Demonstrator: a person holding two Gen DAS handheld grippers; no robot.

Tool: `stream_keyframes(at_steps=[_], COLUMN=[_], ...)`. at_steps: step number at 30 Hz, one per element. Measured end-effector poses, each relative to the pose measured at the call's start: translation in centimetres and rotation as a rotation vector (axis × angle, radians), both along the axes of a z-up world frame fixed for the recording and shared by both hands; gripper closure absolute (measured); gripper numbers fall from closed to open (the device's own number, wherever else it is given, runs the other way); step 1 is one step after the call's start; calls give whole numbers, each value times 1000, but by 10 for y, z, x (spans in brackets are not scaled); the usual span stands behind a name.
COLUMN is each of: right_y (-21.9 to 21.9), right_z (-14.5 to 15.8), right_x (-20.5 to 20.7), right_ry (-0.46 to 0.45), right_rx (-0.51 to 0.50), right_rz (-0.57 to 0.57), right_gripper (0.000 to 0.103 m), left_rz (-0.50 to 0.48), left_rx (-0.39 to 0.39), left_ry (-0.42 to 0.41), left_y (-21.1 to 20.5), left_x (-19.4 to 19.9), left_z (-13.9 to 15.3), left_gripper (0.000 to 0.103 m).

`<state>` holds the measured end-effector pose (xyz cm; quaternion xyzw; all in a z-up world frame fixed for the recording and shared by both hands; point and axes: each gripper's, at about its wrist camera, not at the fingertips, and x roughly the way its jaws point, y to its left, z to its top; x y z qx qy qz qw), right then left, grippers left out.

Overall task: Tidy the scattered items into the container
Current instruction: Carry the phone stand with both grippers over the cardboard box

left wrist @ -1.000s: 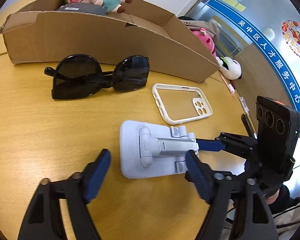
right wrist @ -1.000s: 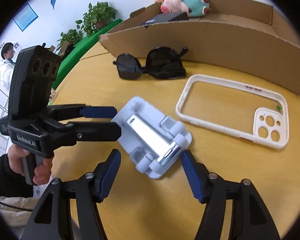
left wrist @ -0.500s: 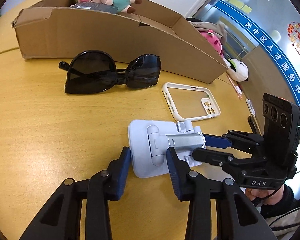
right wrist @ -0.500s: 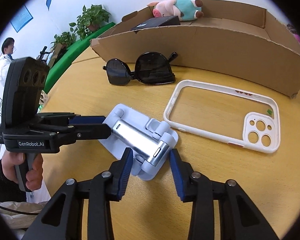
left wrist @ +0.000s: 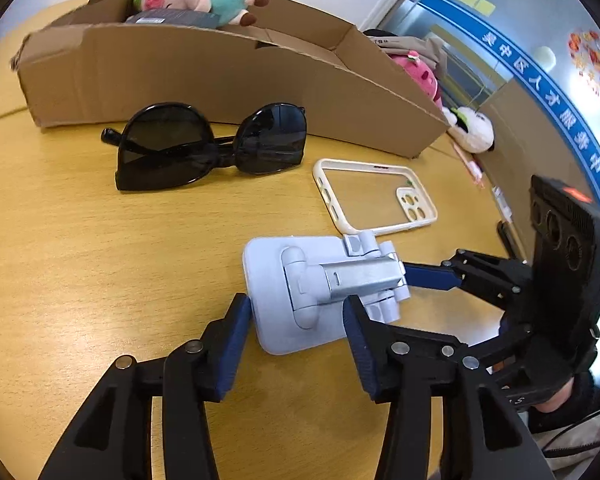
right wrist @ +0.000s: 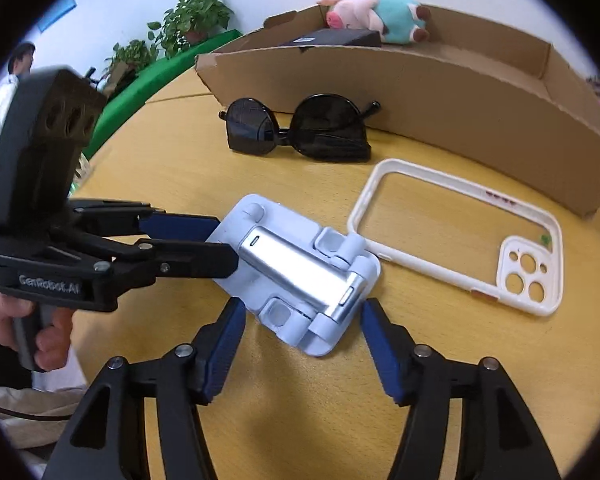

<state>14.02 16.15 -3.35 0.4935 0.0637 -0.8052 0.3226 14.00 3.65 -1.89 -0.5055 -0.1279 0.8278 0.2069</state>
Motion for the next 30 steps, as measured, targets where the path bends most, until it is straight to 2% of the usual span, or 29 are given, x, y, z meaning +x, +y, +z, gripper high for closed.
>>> stream_keyframes(at_steps=[1, 2, 3, 5, 12, 21, 30], right_y=[1, 3, 4, 3, 8, 14, 19], right_z=[0, 0, 0, 1, 5, 46, 93], right_x=[0, -2, -2, 0, 6, 2, -32], right_ry=[4, 5, 2, 18, 35, 131, 250], right_rx=[0, -1, -5, 9, -15, -51, -88], right_rz=[-14, -23, -22, -21, -37, -54, -86], right_gripper=[51, 52, 52, 53, 54, 54, 54], left_rz=[3, 8, 14, 23, 31, 33, 9], left_rx=[3, 6, 2, -4, 2, 18, -13], left_ry=[1, 0, 1, 0, 28, 178, 315], left_y=[-1, -2, -3, -5, -3, -3, 1], left_x=[0, 0, 0, 1, 6, 1, -39], left_z=[0, 0, -1, -1, 8, 69, 124], left_gripper=[54, 54, 61, 66, 66, 66, 66])
